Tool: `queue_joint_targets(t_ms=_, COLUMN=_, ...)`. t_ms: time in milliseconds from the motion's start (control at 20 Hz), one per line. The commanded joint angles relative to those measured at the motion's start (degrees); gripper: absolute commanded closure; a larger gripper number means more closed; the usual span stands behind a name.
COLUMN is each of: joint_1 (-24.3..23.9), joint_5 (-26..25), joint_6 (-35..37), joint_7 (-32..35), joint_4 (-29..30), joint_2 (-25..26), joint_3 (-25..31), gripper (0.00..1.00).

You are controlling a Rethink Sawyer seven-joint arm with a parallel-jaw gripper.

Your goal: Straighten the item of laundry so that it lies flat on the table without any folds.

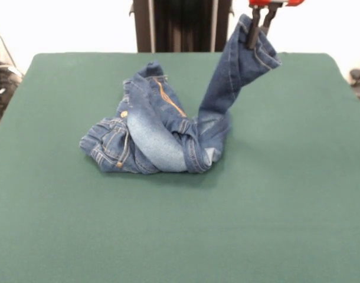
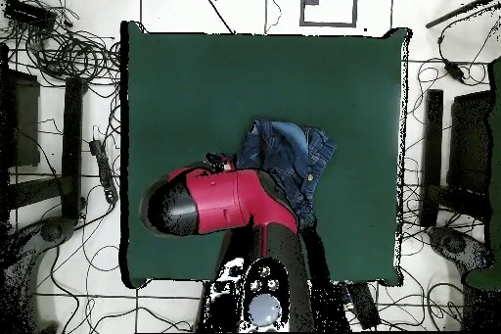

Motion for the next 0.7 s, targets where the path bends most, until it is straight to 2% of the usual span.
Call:
queue_joint_targets(t_ms=50, joint_1=6.10, joint_5=3.28, joint_6=-8.12, joint_7=21.38, joint_4=3.60, joint_2=4.26, joint_3=-3.14, gripper=1.00)
queue_joint_targets(t_ms=400, joint_1=14.55, joint_5=6.96, joint_6=-14.77, joint_7=27.13, joint_4=1.95, joint_2=9.66, joint_3=-10.68, gripper=1.00)
queue_joint_targets(t_ms=700, joint_1=18.79, joint_5=9.70, joint_6=-18.44, joint_7=28.99, joint_4=0.92, joint_2=13.30, joint_3=-14.31, gripper=1.00)
